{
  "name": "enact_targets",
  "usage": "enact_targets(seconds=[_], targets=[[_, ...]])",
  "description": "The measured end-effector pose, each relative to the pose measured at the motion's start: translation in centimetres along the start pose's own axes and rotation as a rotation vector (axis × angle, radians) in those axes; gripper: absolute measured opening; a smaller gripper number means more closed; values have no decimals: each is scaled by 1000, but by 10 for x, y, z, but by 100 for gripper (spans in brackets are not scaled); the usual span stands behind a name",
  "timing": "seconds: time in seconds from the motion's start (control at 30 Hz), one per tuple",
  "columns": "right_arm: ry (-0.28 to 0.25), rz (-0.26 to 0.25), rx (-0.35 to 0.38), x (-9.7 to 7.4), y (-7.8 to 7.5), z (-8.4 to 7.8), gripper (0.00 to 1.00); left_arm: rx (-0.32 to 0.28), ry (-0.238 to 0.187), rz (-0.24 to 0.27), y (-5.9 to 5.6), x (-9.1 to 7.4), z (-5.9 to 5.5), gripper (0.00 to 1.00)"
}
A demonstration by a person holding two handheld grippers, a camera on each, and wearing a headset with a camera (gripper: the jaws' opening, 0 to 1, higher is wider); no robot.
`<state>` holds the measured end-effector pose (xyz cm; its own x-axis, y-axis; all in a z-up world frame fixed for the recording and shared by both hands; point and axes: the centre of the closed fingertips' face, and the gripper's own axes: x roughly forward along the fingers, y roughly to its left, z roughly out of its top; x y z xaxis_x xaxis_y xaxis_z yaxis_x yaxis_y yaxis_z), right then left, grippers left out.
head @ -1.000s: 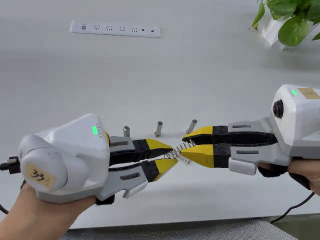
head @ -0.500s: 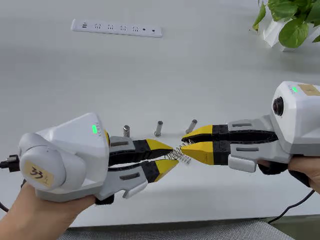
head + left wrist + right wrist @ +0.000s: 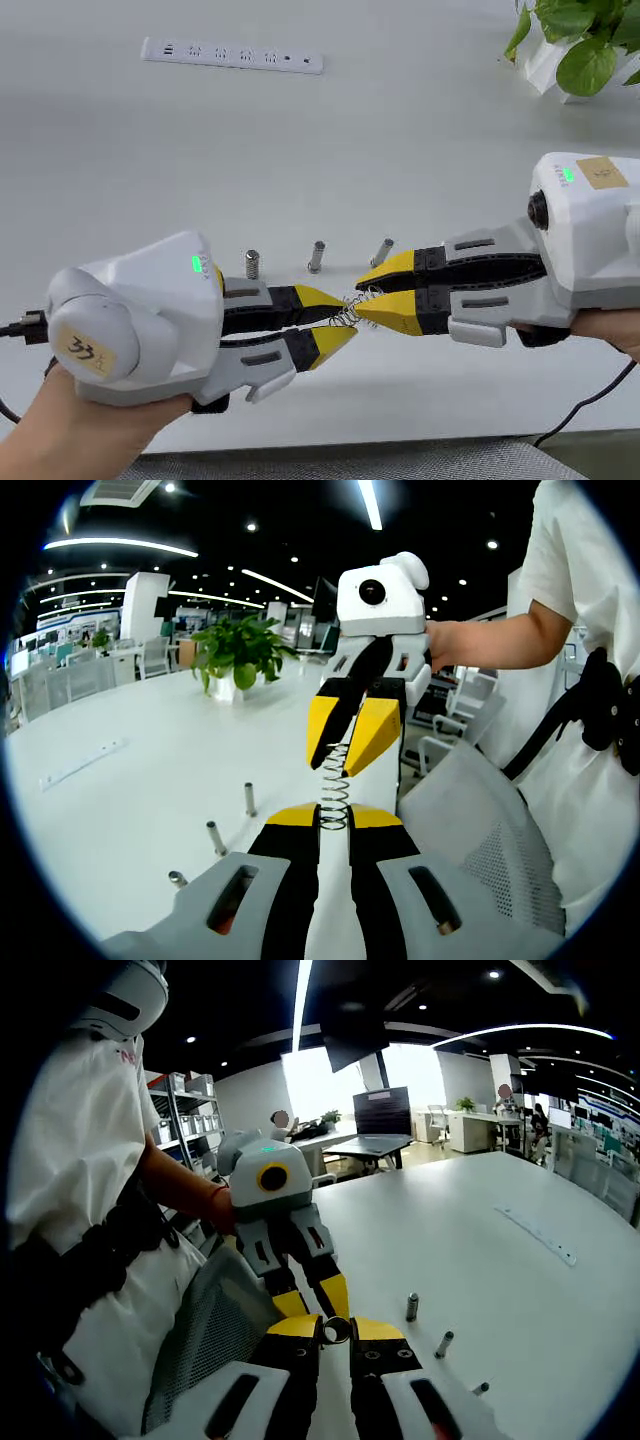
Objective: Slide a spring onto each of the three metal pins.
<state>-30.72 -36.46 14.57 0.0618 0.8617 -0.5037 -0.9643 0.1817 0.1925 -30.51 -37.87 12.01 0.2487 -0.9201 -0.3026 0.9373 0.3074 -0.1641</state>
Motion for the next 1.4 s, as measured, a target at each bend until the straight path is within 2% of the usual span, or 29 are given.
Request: enact_targets(seconds=[0.2,0.37,0.5,0.6,0.87,1.2,1.4], targets=[[79,33,-68,1,3,-5,7,12,13,-11,-2,1,-3,7],[114,54,-90,0,3,-6,7,13,12,-17,-3,2,-2,6],[159,81,-107,-2,3,-8,12,12,8,-16,-2,2,-2,6],[230,97,-165,-5,1,-12,15,11,8,-18,-2,2,-2,7],[345,170,-280,0,1,-13,15,12,1,-24,-3,3,-2,6],[412,245,-330,1,1,-15,11,3,-15,-16,-1,2,0,6],[433,253,-337,2,1,-16,10,-5,-30,-10,1,2,3,6]])
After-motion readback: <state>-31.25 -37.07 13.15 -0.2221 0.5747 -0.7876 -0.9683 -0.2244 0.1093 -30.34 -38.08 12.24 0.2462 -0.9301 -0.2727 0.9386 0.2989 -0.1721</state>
